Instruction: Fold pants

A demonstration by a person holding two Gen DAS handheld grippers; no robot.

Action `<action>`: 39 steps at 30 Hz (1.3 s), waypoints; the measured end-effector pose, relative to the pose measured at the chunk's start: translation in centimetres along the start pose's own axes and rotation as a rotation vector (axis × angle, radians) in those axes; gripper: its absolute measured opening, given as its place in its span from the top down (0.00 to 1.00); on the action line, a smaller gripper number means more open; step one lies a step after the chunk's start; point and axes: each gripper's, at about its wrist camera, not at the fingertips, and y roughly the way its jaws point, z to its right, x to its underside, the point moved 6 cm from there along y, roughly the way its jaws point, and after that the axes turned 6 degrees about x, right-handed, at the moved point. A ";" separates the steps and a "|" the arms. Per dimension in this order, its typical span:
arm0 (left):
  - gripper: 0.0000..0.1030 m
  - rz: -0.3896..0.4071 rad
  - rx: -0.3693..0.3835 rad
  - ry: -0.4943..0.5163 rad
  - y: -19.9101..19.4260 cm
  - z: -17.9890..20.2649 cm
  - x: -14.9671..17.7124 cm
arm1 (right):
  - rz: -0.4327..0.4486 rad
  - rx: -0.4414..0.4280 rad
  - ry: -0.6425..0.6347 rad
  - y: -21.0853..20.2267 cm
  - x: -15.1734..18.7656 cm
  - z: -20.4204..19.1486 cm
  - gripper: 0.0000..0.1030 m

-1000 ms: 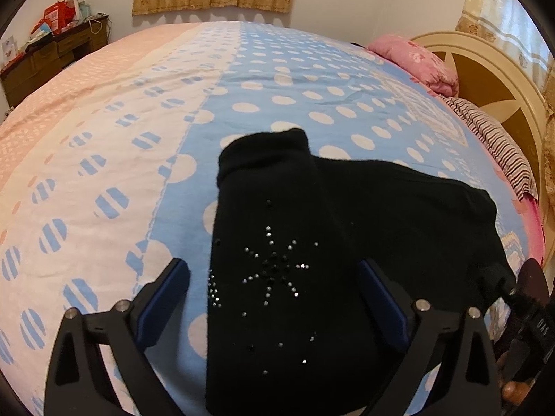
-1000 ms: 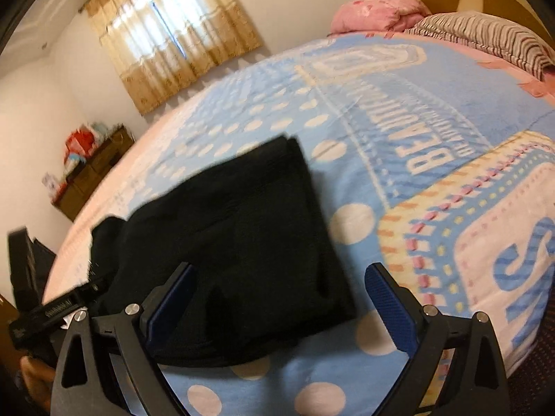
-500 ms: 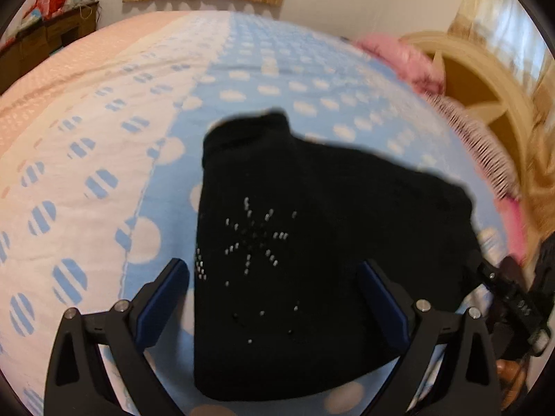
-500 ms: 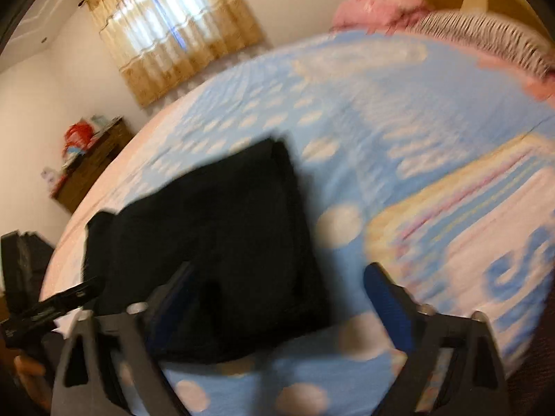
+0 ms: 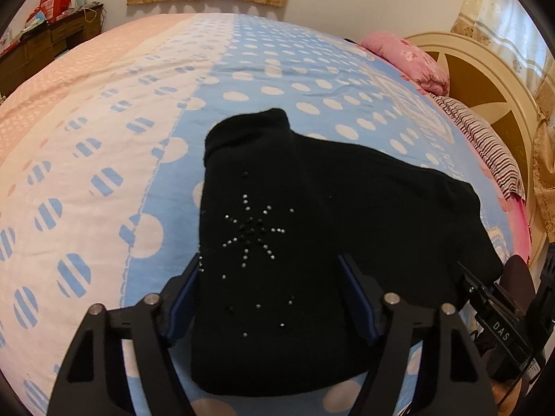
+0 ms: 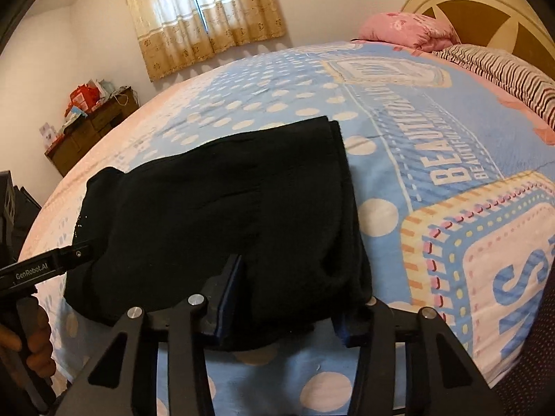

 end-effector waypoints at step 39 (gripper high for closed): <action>0.35 0.019 -0.012 0.053 -1.5 -0.8 -0.2 | 0.117 -0.018 0.093 -5.3 -2.4 4.1 0.56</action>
